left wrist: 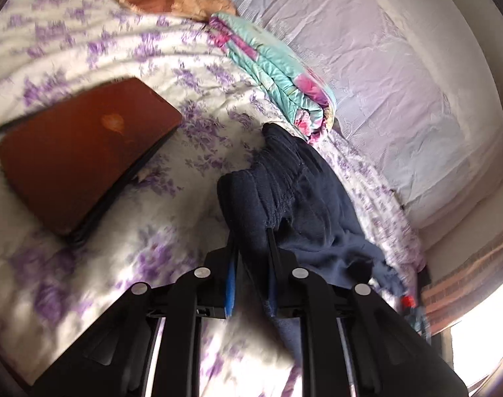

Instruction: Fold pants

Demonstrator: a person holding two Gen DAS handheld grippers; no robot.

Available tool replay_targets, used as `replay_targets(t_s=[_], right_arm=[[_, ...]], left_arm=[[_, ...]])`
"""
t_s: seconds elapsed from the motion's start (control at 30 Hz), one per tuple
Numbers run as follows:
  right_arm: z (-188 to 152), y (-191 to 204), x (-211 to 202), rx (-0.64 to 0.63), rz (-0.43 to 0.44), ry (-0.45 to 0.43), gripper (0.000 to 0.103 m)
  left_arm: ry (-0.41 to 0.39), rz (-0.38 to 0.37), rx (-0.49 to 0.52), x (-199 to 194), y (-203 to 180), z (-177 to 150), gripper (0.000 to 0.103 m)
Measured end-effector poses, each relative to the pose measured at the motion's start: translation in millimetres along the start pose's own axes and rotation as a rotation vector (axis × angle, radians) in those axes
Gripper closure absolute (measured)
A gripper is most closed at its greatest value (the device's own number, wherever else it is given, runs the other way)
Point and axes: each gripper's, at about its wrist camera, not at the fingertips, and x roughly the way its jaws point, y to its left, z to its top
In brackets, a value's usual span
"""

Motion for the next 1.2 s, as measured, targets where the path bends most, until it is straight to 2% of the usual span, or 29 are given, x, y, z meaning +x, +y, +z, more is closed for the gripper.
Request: replay_targets(t_s=[0.1,0.17,0.2,0.23,0.27,0.3,0.33,0.37,0.47,0.63,0.67,0.7,0.73,0.8,0.83,0.93,0.97,1.0,1.03,1.1,1.13,1.17,1.2], right_arm=[[-8,-15,1,0.003,-0.073,0.082,0.089],[-16,-30,-1,0.051,-0.117,0.098,0.089],[-18,-34,-5,0.064,-0.110,0.094,0.089],[-19,-35,-12,0.069,-0.095,0.079,0.089],[-19,-34,-19,0.064,-0.092,0.061,0.086],[-17,-31,-23,0.050,-0.098,0.051,0.077],[-16,-29,-26,0.037,-0.101,0.044,0.064],[-15,-27,-26,0.033,-0.094,0.034,0.047],[-12,-31,-20,0.054,-0.109,0.021,0.047],[-2,-31,10,0.067,-0.151,-0.002,0.046],[-2,-27,8,0.059,-0.148,-0.031,0.055],[-2,-20,4,0.041,-0.112,-0.053,0.089],[-3,-9,-4,-0.001,-0.083,-0.073,0.093],[-7,15,-29,-0.135,-0.146,-0.132,0.093],[-10,19,-36,-0.183,-0.191,-0.119,0.093],[-19,-9,-27,-0.187,-0.361,0.069,0.086],[-21,-19,-31,-0.161,-0.412,0.078,0.080],[-20,-23,-41,-0.132,-0.370,0.055,0.084],[-17,-23,-56,-0.098,-0.345,0.013,0.084],[-7,-12,-89,-0.092,-0.351,-0.163,0.078],[-3,0,-97,-0.136,-0.368,-0.227,0.072],[0,11,-97,-0.192,-0.369,-0.247,0.068],[5,21,-88,-0.241,-0.354,-0.228,0.068]], left_arm=[[0.049,0.065,0.011,9,10,-12,0.085],[0.055,0.033,-0.009,11,20,-14,0.085],[0.052,0.032,0.001,8,18,-13,0.083],[0.043,0.051,0.012,3,15,-12,0.079],[0.019,0.092,0.031,-4,12,-11,0.068],[0.000,0.129,0.050,-10,10,-13,0.061],[-0.019,0.155,0.070,-16,8,-13,0.050],[-0.033,0.163,0.080,-21,7,-13,0.047],[-0.084,0.177,0.087,-39,9,-15,0.047],[-0.111,0.098,0.126,-51,-10,-19,0.044],[-0.106,0.083,0.152,-49,-21,-20,0.042],[-0.103,0.076,0.169,-46,-29,-20,0.039],[-0.099,0.066,0.189,-41,-39,-20,0.036],[-0.078,0.051,0.219,-33,-55,-23,0.032],[-0.057,0.049,0.236,-25,-62,-25,0.028],[0.029,0.081,0.270,5,-69,-32,0.025],[0.058,0.100,0.273,16,-67,-34,0.025],[0.077,0.119,0.274,24,-65,-36,0.025],[0.084,0.133,0.278,29,-63,-38,0.025],[0.079,0.140,0.291,29,-64,-39,0.025],[0.077,0.137,0.292,28,-65,-37,0.025],[0.068,0.129,0.286,25,-66,-35,0.025],[0.060,0.116,0.278,22,-66,-32,0.025]])
